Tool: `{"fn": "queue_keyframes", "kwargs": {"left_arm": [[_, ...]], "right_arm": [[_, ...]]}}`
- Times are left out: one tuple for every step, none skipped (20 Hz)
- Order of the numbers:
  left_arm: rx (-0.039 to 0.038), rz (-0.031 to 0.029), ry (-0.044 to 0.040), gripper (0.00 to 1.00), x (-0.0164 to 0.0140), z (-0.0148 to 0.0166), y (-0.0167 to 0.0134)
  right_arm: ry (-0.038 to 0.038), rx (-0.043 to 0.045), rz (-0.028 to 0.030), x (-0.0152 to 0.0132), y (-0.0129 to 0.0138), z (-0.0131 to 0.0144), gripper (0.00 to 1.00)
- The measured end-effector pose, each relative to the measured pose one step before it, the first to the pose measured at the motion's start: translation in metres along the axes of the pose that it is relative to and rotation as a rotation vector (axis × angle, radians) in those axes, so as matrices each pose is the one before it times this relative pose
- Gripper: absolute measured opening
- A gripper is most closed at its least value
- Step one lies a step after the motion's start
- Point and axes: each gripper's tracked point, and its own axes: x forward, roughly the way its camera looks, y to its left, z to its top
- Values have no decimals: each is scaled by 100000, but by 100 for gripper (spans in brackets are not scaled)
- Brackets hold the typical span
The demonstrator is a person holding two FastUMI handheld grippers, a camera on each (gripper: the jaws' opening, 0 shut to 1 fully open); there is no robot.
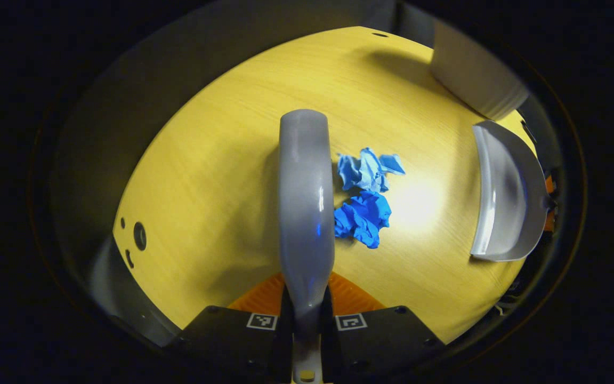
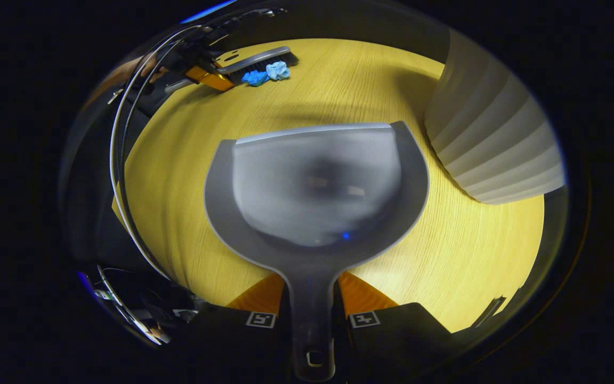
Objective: Pick up the small broom and dustpan from the desktop, sweep the trash into the dustpan with the broom, and then empty the trash into the garbage bin.
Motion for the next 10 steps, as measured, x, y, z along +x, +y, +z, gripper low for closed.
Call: {"fn": "queue_keyframes", "kwargs": {"left_arm": [[3706, -1835, -228, 25, 10, 185, -390], [3262, -1772, -494, 25, -49, 150, -592], [2717, -1975, -239, 25, -45, 267, -814], [2088, -2474, 134, 25, -276, 52, -681], [1986, -2279, 160, 25, -398, 275, -935], [1797, -2240, -173, 25, 103, 296, -1466], [1311, -2372, 140, 25, -134, 250, -1259], [773, -2090, -330, 25, -72, 157, -1093], [288, -2232, -678, 25, 14, 174, -1366], [-809, -2442, -1700, 25, 241, 159, -953]], "right_arm": [[369, -725, -180, 183, -87, 109, 35], [219, -732, -92, 21, -90, 118, 35], [-348, -545, -259, 153, 13, 259, 35], [-1315, -350, -379, 315, -106, 250, 35], [-514, -651, -469, 33, -90, 164, 35], [-464, -757, -461, 78, -186, 207, 35], [-513, -374, -472, 241, -158, 314, 35], [-178, 342, -21, 291, 42, 374, 35], [-239, 1025, 235, -187, 176, -50, 35], [-27, 881, 415, -83, 113, -15, 35]]}}
